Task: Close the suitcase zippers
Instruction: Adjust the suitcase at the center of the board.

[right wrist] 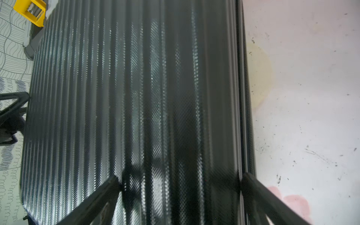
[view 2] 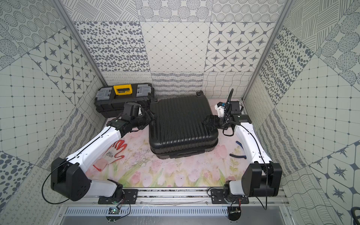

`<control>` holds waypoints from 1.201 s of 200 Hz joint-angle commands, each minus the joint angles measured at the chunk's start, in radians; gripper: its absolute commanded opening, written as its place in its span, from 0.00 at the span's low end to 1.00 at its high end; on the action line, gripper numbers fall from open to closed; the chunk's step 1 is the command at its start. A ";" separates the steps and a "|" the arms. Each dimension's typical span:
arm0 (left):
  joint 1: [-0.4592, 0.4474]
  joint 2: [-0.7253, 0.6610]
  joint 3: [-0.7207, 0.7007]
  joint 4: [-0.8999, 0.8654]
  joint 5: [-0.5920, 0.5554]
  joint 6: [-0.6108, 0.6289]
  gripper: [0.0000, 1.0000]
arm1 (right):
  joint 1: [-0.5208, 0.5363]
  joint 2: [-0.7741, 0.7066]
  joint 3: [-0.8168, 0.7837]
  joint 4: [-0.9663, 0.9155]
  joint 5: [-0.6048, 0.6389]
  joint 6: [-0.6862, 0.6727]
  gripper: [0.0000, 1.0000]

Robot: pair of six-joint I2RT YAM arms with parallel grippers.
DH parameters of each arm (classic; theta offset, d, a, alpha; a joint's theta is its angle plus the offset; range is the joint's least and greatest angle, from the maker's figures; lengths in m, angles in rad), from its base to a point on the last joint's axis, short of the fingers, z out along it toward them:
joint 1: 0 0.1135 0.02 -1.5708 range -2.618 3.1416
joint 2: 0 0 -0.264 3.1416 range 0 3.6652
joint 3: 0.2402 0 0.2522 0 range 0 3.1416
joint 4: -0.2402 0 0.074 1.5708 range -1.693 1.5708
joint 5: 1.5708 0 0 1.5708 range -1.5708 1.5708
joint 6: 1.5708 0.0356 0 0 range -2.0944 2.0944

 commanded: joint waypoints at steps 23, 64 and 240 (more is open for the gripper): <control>-0.030 0.220 0.184 0.051 0.182 0.105 0.73 | 0.026 -0.080 -0.078 -0.084 0.032 0.002 0.98; -0.055 0.385 0.368 0.038 0.284 0.185 0.69 | -0.030 -0.211 -0.201 -0.082 0.061 0.126 0.98; -0.068 0.802 1.196 -0.394 -0.160 0.467 0.70 | 0.222 -0.457 -0.168 -0.200 0.465 0.370 0.98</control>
